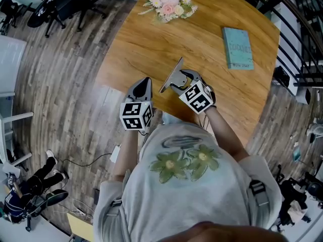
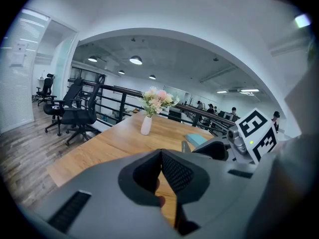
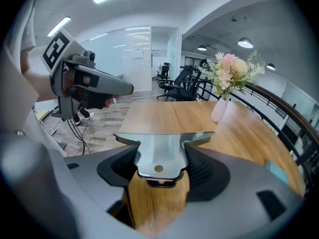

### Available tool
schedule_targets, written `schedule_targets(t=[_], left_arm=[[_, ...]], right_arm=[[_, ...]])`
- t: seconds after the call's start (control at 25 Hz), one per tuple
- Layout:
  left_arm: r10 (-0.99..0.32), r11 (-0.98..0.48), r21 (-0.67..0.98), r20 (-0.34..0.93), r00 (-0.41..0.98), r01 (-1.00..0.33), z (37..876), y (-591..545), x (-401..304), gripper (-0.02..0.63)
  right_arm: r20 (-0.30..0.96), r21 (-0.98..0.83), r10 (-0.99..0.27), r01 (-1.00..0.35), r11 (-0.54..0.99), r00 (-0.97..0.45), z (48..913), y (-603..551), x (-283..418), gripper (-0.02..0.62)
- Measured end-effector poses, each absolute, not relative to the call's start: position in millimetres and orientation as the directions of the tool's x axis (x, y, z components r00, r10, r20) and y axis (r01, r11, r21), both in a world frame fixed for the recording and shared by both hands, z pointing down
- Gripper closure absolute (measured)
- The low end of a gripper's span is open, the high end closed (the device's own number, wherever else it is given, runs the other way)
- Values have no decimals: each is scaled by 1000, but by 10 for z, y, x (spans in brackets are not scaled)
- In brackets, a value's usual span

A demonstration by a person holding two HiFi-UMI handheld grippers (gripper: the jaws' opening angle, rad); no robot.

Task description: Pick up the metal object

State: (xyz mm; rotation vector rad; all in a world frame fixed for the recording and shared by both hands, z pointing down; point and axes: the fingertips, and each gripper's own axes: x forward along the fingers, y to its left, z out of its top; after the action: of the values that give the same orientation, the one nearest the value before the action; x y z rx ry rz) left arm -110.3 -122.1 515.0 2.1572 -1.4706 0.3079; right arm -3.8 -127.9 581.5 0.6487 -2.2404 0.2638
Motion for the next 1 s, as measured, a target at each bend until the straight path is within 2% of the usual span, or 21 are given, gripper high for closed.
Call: schedule_targets(t=[1.0], left_arm=[[-838, -264, 246, 420, 348, -933, 4957, -1199, -1278, 597]], right_arm=[[600, 48, -456, -540, 840, -657, 4956, -1266, -164, 302]])
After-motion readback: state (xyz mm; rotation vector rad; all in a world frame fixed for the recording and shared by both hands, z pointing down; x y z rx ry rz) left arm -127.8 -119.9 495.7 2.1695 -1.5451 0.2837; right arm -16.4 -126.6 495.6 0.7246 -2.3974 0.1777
